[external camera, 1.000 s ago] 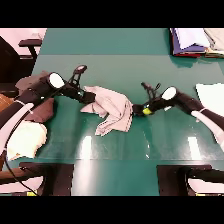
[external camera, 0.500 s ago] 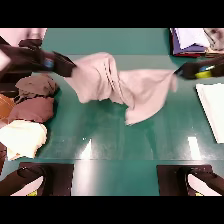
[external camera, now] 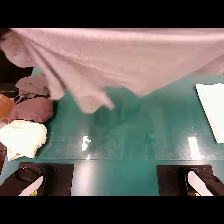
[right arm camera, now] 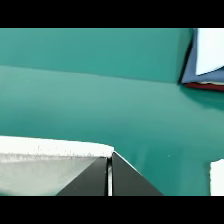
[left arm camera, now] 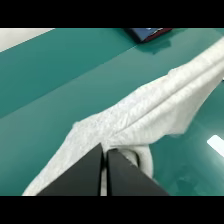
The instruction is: Fold the shirts.
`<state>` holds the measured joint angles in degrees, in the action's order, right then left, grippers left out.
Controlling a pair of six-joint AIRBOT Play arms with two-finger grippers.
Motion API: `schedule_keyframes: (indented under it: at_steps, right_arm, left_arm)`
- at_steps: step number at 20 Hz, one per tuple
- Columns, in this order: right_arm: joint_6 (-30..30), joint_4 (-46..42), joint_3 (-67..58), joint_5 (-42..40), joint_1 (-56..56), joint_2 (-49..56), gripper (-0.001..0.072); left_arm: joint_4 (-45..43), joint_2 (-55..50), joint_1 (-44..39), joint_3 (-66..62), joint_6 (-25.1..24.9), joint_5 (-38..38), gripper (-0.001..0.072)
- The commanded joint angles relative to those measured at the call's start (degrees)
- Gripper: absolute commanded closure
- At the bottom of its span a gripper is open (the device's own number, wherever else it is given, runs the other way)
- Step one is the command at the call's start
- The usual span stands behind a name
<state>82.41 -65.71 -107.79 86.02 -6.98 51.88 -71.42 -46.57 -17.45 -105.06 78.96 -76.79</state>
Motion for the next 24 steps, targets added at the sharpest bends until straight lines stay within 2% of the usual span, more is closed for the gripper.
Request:
schedule_keyframes:
  at_steps: [1, 3, 6, 9, 12, 16, 17, 18, 19, 20, 21, 22, 24]
  right_arm:
    - [0.57, -0.33, -10.03, 7.28, -3.52, 4.57, 0.0697]
    - [1.31, -0.37, -11.56, 8.24, -1.97, 9.18, 0.0697]
    - [2.32, -0.50, -4.70, 7.91, 2.86, 16.81, 0.0697]
    - [2.21, -0.52, 3.30, 7.17, 7.15, 27.19, 0.0697]
    - [2.16, -0.42, 7.26, 2.75, 9.27, 36.92, 0.0697]
    - [2.19, -0.31, 5.01, 0.63, 10.01, 45.68, 0.0697]
    - [2.19, -0.28, 4.00, 0.39, 10.01, 46.73, 0.0697]
    - [2.21, -0.28, 3.10, -0.04, 10.01, 47.45, 0.0696]
    - [2.19, -0.28, 2.47, -0.50, 9.79, 47.54, 0.0665]
    - [2.19, -0.15, 1.68, -0.46, 9.44, 47.52, 0.0465]
    - [2.19, 0.39, 0.74, 0.00, 8.90, 47.47, 0.0316]
    - [2.03, 1.29, 0.07, 0.98, 8.09, 47.21, 0.0315]
    - [1.05, 3.15, 0.79, 2.69, 6.60, 45.48, 0.0320]
  left_arm:
    - [2.45, 0.28, 0.04, -3.23, 0.09, -3.98, 0.0687]
    - [1.99, -1.27, 0.07, -0.79, 0.07, -5.29, 0.0687]
    - [1.14, -5.16, 0.07, 8.81, -0.31, -6.19, 0.0687]
    - [0.85, -12.26, 0.07, 20.74, -5.18, -3.02, 0.0686]
    - [-1.16, -22.29, 0.07, 27.71, -10.01, 10.88, 0.0686]
    - [-8.74, -35.06, 0.09, 26.69, -10.21, 33.16, 0.0686]
    - [-8.55, -37.18, 0.37, 25.73, -10.19, 36.11, 0.0685]
    - [-8.50, -38.97, 0.81, 24.39, -9.73, 37.62, 0.0652]
    - [-8.37, -40.11, 1.40, 22.99, -8.24, 37.77, 0.0433]
    - [-8.31, -40.70, 2.47, 21.70, -5.84, 37.27, 0.0322]
    - [-8.26, -40.65, 3.87, 20.72, -3.82, 36.41, 0.0323]
    - [-7.93, -40.61, 5.75, 19.02, -2.47, 33.73, 0.0323]
    - [-5.31, -40.30, 9.86, 15.76, -1.22, 23.61, 0.0322]
